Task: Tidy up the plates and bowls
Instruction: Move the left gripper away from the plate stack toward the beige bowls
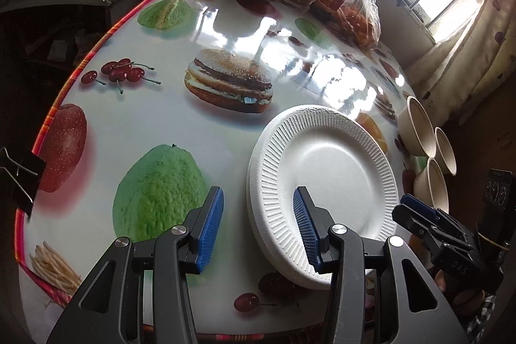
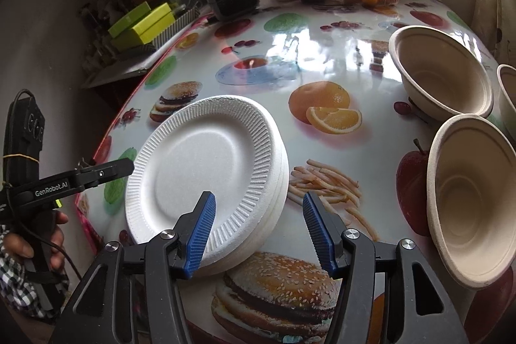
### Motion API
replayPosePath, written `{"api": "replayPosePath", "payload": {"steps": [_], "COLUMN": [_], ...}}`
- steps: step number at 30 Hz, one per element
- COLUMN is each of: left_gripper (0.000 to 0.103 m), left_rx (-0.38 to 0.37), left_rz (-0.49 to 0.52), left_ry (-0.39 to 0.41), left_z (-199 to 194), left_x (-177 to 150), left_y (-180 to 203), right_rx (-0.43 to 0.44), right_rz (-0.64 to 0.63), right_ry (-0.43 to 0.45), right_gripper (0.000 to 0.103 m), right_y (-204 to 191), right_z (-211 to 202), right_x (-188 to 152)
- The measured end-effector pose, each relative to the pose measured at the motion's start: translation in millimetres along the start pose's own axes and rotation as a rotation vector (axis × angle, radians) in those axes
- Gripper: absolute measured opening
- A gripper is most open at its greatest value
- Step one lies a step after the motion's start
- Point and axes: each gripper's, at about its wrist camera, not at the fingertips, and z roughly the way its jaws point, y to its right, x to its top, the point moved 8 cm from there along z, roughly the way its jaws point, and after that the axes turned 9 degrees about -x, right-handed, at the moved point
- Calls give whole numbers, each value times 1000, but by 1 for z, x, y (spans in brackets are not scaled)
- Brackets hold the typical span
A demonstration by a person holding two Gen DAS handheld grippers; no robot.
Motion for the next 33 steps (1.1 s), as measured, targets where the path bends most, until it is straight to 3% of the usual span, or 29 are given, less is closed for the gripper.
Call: {"api": "replayPosePath", "payload": {"steps": [7, 20, 33], "left_gripper": [47, 47, 47], "left_rx": [3, -63, -147], "left_rz": [99, 254, 338], "left_ry": [49, -7, -128], "left_z": [-8, 30, 93], "left_x": [18, 22, -2], "left_y": [44, 148, 220], "right_rx": [-26, -148, -240], "right_rz": [62, 131, 207], "right_ry": [96, 180, 224], "right_gripper": [57, 58, 58], "right_y": [32, 110, 184], "right_z": [-36, -84, -106], "right_x": [12, 15, 5]}}
